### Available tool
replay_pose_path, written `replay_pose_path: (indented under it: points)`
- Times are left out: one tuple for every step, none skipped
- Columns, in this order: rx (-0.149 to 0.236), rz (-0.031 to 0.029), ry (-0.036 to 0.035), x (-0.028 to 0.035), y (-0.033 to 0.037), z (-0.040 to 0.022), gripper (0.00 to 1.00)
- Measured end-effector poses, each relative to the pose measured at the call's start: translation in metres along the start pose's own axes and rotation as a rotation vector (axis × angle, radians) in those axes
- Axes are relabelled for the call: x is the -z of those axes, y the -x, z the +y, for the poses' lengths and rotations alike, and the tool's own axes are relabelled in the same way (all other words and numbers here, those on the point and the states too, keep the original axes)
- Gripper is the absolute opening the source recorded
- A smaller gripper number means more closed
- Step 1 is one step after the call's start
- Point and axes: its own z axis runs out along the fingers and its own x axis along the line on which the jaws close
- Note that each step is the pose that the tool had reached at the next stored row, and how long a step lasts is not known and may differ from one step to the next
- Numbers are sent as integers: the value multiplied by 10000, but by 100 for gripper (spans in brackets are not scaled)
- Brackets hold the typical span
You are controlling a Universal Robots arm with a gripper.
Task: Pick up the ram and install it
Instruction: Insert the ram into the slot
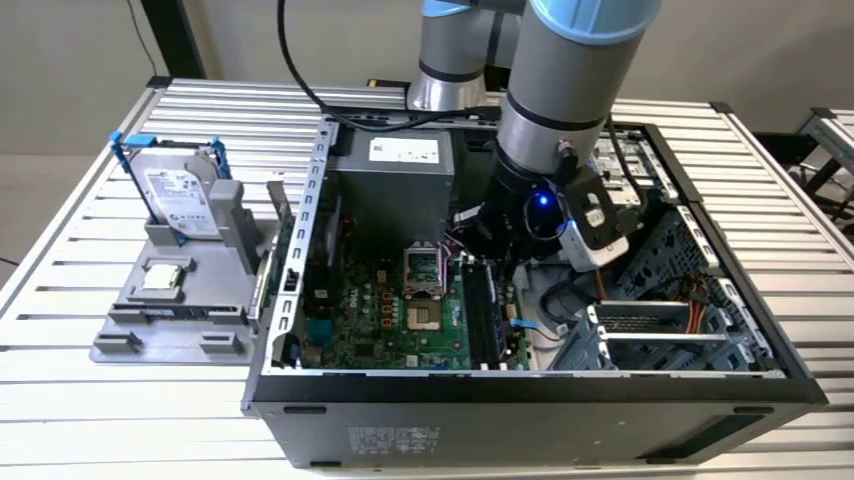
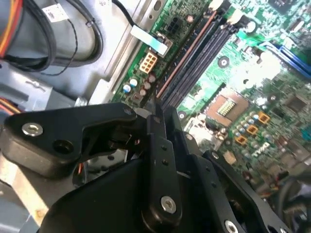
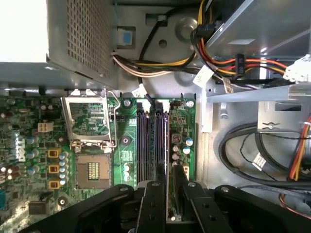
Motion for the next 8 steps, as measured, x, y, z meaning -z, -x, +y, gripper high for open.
replay_pose_path:
  points:
    - [1,0,1,0,0,0,100]
    - [1,0,0,0,0,0,100]
    - [-1,0,1,0,-1,0,0]
    - [0,1,-1,1,-1,0,0]
    - [-1,1,0,0,-1,0,0]
    - [0,1,-1,1,-2,0,0]
    - [-1,1,-1,1,-2,0,0]
    - [-1,1,-1,1,-2,0,0]
